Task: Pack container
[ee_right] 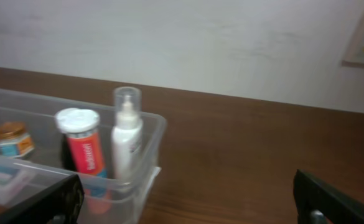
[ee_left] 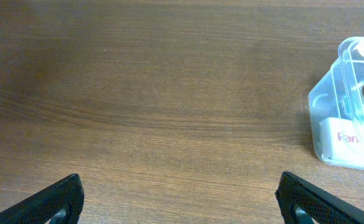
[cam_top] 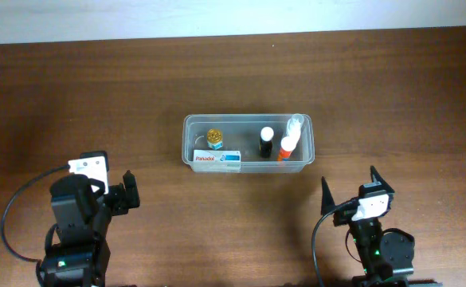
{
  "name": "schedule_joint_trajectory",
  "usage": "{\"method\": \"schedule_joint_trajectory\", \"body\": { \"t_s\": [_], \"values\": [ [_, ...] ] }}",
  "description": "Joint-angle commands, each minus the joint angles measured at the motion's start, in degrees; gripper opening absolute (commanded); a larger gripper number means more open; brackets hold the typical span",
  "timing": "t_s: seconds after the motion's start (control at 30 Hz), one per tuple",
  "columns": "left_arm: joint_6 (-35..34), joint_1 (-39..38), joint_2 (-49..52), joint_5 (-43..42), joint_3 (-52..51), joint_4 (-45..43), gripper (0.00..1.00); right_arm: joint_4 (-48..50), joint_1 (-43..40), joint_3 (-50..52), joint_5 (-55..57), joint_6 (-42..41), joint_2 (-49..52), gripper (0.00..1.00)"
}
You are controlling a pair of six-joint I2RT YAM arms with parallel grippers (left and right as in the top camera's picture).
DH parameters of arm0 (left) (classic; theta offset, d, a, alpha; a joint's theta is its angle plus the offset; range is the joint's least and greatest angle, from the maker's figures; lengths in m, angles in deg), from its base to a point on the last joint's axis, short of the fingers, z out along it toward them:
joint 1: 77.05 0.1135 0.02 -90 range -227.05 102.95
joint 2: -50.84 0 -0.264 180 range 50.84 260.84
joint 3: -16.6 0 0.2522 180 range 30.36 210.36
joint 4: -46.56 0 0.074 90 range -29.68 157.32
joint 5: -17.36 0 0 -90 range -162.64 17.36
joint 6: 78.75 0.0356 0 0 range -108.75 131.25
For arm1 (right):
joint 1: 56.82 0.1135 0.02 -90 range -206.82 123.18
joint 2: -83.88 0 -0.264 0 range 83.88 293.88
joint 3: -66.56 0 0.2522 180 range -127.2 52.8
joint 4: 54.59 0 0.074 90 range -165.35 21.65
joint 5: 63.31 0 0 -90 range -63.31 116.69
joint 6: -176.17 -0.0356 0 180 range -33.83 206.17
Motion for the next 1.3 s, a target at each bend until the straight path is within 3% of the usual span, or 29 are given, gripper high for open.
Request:
{"method": "schedule_joint_trajectory", "body": {
  "t_s": [0.0,1.27],
  "values": [
    [1.09,-0.13,0.04,0.42,-0.07,-0.09,0.99,-0.46,-2.8,0.26,-0.42,0.83,-0.63,0.99],
    [1.11,-0.13,0.04,0.42,-0.07,-0.09,0.99,-0.42,-4.7,0.26,0.13,0.79,-0.52,0.98]
  ]
}}
